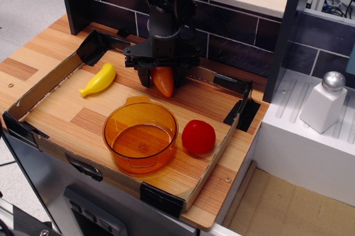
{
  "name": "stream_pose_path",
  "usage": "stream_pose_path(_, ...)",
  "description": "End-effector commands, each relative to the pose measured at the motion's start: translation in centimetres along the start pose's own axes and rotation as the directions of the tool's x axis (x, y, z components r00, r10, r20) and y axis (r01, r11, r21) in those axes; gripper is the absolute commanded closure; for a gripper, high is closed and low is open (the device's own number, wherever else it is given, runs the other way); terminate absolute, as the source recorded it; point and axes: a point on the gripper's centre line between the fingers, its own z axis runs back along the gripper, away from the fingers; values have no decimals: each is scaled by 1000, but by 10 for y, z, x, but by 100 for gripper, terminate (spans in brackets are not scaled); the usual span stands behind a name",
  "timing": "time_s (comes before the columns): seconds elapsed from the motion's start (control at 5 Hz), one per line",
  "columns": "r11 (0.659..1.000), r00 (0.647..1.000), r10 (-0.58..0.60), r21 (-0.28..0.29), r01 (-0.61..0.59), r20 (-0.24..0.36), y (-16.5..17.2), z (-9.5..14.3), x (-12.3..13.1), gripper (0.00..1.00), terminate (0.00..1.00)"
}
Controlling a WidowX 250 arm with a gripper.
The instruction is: Put carrot in pot
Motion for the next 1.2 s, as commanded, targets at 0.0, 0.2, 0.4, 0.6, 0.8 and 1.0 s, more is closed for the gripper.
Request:
stream_pose_path(0.0, 995, 988, 87, -63, -79, 128, 1, 58, 18, 100, 0)
stream_pose_path(0.2, 988, 989, 102, -125, -88, 109, 5, 95, 11, 100, 0)
stream_pose_path(0.4, 993, 999, 24, -116, -21, 26, 13, 101, -14, 100, 0)
stream_pose_path(0.6, 988, 991, -128, -88, 124, -39, 27, 85, -46, 100, 0)
stream_pose_path(0.8, 982, 982, -179, -65, 175, -55, 36, 71, -64, 100, 0)
stream_pose_path(1.0, 974, 975, -220, -73, 216, -44, 40, 70, -75, 100, 0)
